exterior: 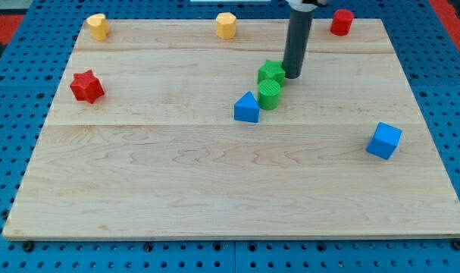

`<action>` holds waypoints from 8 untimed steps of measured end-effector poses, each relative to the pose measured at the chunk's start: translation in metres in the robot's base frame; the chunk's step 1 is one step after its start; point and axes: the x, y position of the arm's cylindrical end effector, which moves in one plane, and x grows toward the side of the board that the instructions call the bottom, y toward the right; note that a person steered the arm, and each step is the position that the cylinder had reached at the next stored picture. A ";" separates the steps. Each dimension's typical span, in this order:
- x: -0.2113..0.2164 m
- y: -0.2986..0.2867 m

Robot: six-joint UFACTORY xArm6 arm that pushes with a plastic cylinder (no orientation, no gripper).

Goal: Push the blue cube upwards

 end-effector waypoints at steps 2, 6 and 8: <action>0.037 0.203; 0.218 0.108; 0.173 0.142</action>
